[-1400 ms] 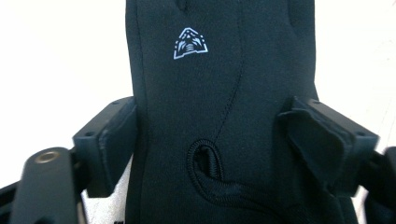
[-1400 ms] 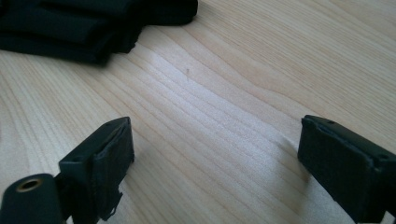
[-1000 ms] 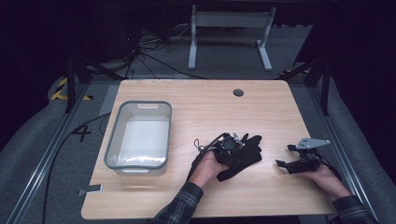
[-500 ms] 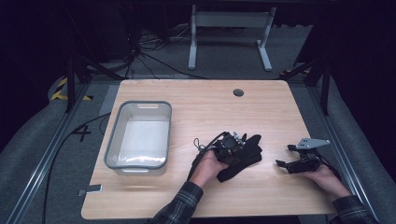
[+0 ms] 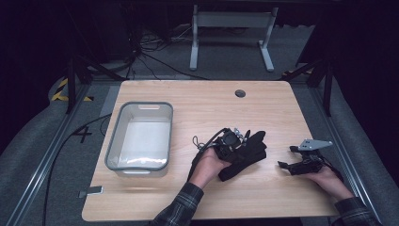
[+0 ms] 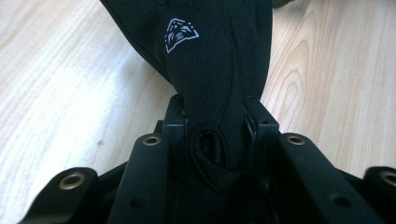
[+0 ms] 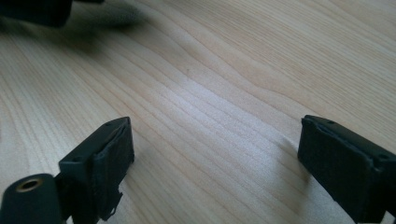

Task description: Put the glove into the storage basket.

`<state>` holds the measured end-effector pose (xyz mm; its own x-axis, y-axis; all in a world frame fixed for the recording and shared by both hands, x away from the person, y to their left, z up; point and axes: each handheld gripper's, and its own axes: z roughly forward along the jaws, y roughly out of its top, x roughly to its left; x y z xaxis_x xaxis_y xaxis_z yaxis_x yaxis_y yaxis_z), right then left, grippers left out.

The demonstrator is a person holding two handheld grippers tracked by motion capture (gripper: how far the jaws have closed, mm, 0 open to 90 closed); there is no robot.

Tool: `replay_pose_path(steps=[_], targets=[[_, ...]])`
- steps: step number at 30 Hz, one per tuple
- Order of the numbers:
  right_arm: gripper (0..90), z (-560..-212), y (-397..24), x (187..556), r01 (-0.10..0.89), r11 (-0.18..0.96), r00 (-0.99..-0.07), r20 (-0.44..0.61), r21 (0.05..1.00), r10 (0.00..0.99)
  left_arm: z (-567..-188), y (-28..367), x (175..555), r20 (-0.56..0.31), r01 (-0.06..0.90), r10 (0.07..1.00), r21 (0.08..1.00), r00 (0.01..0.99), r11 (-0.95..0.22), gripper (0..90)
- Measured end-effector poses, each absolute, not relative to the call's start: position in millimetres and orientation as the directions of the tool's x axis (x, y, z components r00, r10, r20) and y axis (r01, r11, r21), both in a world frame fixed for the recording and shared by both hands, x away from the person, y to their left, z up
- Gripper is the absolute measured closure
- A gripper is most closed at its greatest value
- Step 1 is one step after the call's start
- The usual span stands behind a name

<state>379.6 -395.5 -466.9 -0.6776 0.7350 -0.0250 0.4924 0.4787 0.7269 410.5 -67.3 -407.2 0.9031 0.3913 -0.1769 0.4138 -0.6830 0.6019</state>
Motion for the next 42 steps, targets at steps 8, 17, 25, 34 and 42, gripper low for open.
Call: replay_pose_path(steps=[8, 17, 25, 34, 42], targets=[[11.3, -467, -395, 380, 0.493, 0.478, -0.677, -0.024, 0.727, 0.735, -395, -57, 412, -0.174, 0.424, 0.409, 0.614, 0.896, -0.666, 68.4], [11.3, -467, -395, 379, 0.493, 0.479, -0.677, -0.025, 0.726, 0.736, -380, -43, 412, -0.170, 0.445, 0.445, 0.628, 0.879, -0.638, 68.4], [11.1, -467, -395, 379, 0.493, 0.479, -0.678, -0.024, 0.726, 0.735, -369, -25, 413, -0.166, 0.465, 0.481, 0.641, 0.861, -0.610, 68.4], [11.1, -467, -395, 379, 0.493, 0.479, -0.677, -0.025, 0.726, 0.735, -356, 0, 415, -0.156, 0.487, 0.530, 0.659, 0.834, -0.573, 68.4], [11.2, -467, -395, 379, 0.494, 0.478, -0.677, -0.024, 0.726, 0.735, -348, 24, 415, -0.148, 0.510, 0.575, 0.670, 0.804, -0.539, 68.5]])
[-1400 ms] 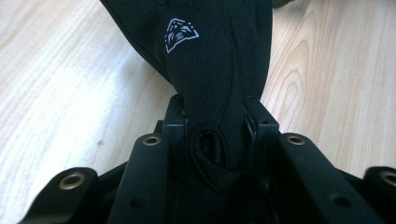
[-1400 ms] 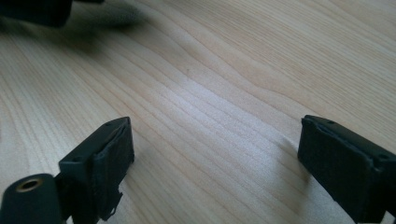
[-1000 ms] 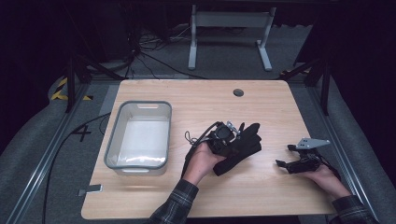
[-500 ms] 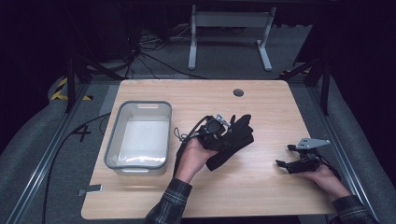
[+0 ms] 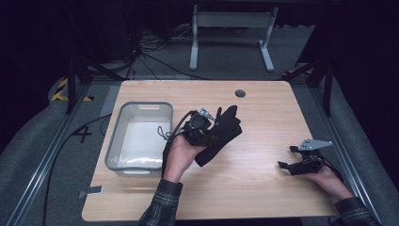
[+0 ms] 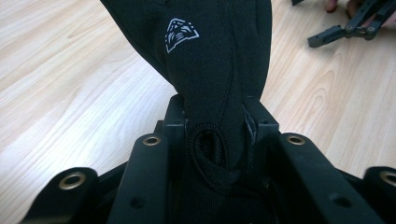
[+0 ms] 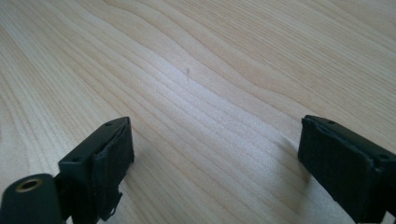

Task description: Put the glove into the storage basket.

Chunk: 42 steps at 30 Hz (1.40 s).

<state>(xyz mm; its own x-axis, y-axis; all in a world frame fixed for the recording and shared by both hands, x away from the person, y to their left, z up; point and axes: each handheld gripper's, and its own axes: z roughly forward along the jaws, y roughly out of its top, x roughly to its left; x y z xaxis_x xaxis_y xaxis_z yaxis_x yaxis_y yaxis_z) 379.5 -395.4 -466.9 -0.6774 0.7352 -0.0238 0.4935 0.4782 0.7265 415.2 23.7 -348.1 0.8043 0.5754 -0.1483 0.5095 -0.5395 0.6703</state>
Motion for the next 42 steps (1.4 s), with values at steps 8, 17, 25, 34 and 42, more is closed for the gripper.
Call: replay_pose_path(steps=[8, 17, 25, 34, 42], targets=[[11.1, -467, -395, 380, 0.493, 0.478, -0.678, -0.024, 0.726, 0.735, -343, 48, 416, -0.143, 0.535, 0.622, 0.675, 0.770, -0.508, 68.5], [11.2, -467, -395, 379, 0.494, 0.478, -0.677, -0.024, 0.726, 0.735, -341, 78, 416, -0.138, 0.566, 0.678, 0.682, 0.722, -0.463, 68.5], [11.2, -467, -395, 379, 0.494, 0.479, -0.677, -0.025, 0.726, 0.736, -340, 106, 414, -0.147, 0.596, 0.727, 0.690, 0.671, -0.411, 68.5], [11.1, -467, -395, 379, 0.493, 0.478, -0.678, -0.024, 0.726, 0.735, -341, 142, 411, -0.150, 0.625, 0.780, 0.696, 0.608, -0.354, 68.5], [11.1, -467, -395, 380, 0.493, 0.479, -0.678, -0.024, 0.727, 0.735, -345, 171, 407, -0.148, 0.656, 0.828, 0.690, 0.541, -0.306, 68.5]])
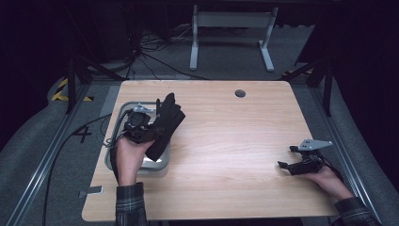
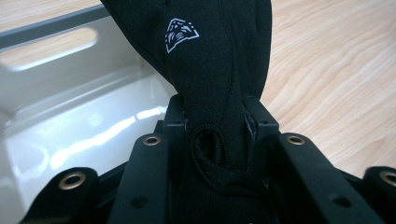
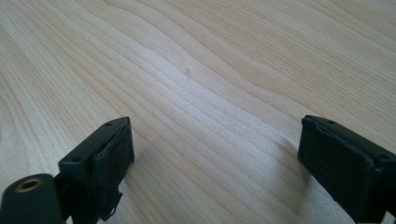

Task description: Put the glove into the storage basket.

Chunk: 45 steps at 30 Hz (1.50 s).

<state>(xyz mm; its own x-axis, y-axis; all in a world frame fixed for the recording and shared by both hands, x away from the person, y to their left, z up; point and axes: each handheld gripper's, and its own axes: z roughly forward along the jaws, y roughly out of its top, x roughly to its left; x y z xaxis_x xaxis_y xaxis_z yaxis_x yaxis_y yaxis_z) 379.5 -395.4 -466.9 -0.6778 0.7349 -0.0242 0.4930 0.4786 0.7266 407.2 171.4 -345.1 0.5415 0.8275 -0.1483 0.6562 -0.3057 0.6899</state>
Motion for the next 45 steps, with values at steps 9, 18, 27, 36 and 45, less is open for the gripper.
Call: replay_pose_path(steps=[9, 18, 27, 36, 45], targets=[[11.2, -467, -395, 379, 0.494, 0.478, -0.677, -0.024, 0.727, 0.735, -357, 199, 407, -0.152, 0.693, 0.871, 0.674, 0.468, -0.255, 68.5], [11.2, -467, -395, 379, 0.493, 0.478, -0.677, -0.024, 0.726, 0.735, -375, 211, 415, -0.146, 0.732, 0.895, 0.636, 0.422, -0.242, 68.5], [11.1, -467, -395, 379, 0.494, 0.478, -0.677, -0.024, 0.726, 0.735, -395, 213, 427, -0.130, 0.761, 0.902, 0.594, 0.411, -0.261, 68.2], [11.1, -467, -395, 379, 0.493, 0.478, -0.678, -0.024, 0.726, 0.735, -403, 213, 437, -0.111, 0.778, 0.903, 0.557, 0.415, -0.289, 67.7], [11.2, -467, -395, 379, 0.493, 0.477, -0.677, -0.024, 0.727, 0.736, -415, 213, 445, -0.109, 0.799, 0.900, 0.514, 0.422, -0.312, 64.2]])
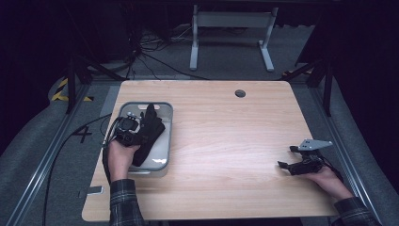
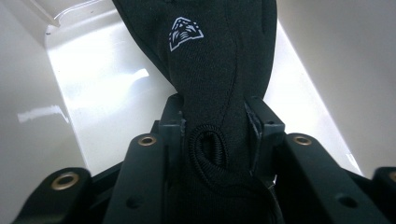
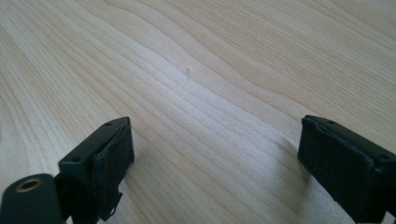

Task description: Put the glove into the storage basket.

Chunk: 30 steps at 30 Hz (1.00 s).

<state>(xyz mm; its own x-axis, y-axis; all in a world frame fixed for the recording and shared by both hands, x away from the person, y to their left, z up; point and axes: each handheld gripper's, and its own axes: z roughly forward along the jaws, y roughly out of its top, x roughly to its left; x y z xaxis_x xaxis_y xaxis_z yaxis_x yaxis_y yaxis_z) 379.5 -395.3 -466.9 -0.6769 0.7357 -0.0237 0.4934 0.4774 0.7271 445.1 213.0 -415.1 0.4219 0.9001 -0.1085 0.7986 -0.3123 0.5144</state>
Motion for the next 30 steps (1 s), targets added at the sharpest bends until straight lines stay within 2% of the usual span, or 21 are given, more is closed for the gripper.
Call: replay_pose_path(steps=[3, 6, 12, 15, 20, 30], targets=[[11.2, -467, -395, 379, 0.494, 0.478, -0.677, -0.025, 0.726, 0.736, -417, 214, 445, -0.112, 0.803, 0.905, 0.514, 0.411, -0.301, 58.6], [11.1, -467, -395, 379, 0.493, 0.478, -0.677, -0.025, 0.726, 0.736, -417, 216, 445, -0.104, 0.803, 0.913, 0.521, 0.394, -0.287, 46.2], [11.1, -467, -395, 379, 0.493, 0.478, -0.677, -0.024, 0.727, 0.735, -412, 219, 441, -0.105, 0.778, 0.917, 0.572, 0.386, -0.262, 31.0], [11.1, -467, -395, 379, 0.493, 0.478, -0.678, -0.024, 0.726, 0.735, -407, 217, 440, -0.124, 0.762, 0.907, 0.595, 0.403, -0.257, 26.2], [11.1, -467, -395, 379, 0.494, 0.478, -0.677, -0.024, 0.726, 0.735, -397, 208, 437, -0.135, 0.735, 0.890, 0.624, 0.435, -0.264, 22.4], [11.1, -467, -395, 379, 0.494, 0.478, -0.677, -0.024, 0.726, 0.735, -381, 189, 433, -0.159, 0.696, 0.850, 0.657, 0.502, -0.289, 21.7]])
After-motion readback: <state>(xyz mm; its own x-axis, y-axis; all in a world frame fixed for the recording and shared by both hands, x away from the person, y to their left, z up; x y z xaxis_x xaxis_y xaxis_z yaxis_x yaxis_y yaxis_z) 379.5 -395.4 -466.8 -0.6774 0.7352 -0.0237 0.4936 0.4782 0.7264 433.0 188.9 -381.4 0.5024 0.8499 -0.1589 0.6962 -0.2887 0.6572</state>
